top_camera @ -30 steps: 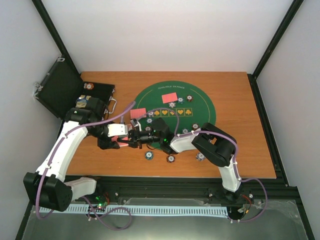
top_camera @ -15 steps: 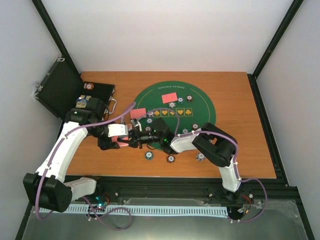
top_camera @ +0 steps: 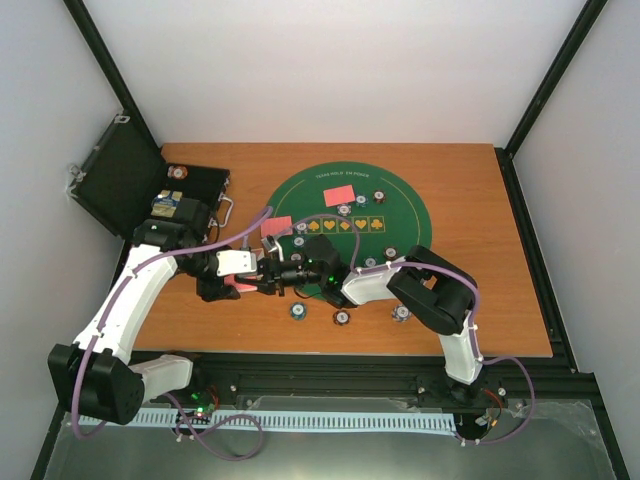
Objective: Distribute texas hold em gaming equipment
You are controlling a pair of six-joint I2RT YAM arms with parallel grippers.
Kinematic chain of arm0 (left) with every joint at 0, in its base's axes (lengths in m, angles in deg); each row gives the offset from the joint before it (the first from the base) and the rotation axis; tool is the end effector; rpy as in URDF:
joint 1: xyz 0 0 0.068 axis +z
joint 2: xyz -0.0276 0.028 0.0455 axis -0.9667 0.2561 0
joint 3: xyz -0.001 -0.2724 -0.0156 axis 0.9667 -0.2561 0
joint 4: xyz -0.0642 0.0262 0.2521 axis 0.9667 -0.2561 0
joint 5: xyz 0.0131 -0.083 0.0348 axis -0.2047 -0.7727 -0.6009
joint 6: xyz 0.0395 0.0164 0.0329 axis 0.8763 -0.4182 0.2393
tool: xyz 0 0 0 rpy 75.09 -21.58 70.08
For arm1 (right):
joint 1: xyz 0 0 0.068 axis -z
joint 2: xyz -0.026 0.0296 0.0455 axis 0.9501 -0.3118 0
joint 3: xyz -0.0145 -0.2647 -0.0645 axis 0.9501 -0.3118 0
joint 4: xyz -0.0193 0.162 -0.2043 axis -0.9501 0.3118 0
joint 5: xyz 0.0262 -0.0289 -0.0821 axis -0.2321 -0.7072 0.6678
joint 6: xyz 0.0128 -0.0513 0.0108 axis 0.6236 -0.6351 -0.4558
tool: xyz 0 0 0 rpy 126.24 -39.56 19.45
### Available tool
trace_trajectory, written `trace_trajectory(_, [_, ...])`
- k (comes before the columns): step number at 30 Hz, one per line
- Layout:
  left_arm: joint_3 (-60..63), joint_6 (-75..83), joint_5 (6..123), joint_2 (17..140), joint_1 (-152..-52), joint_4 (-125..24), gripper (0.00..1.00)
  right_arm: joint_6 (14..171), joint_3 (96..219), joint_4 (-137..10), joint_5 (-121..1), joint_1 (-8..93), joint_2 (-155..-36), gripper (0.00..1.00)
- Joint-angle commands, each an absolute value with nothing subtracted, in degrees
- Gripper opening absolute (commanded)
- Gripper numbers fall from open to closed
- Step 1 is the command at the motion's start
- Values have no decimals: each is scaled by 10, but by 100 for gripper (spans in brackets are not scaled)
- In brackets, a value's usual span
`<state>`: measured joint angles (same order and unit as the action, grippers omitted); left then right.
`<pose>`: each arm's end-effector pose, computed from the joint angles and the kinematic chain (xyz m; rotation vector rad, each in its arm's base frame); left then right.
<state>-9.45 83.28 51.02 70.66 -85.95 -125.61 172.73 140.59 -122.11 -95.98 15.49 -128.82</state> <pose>0.1829 -0.0482 0.2865 1.7876 2.1215 -0.3364 0.2102 0.3603 0.1870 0.2695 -2.1276 -2.1961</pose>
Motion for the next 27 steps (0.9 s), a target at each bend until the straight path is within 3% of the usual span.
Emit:
trace_trajectory(1, [-72, 837, 493, 700, -861, -1249, 58, 1700, 1413, -1208, -959, 151, -1269, 3])
trace_trajectory(8, [-64, 838, 490, 686, -861, -1245, 56, 1699, 1410, -1195, -957, 151, -1284, 3])
trace_trajectory(20, [-79, 832, 479, 677, -861, -1229, 63, 1700, 1408, -1194, -951, 149, -1276, 3])
trace_trajectory(27, [-83, 838, 473, 678, -861, -1246, 73, 1709, 1409, -1208, -950, 149, -1277, 3])
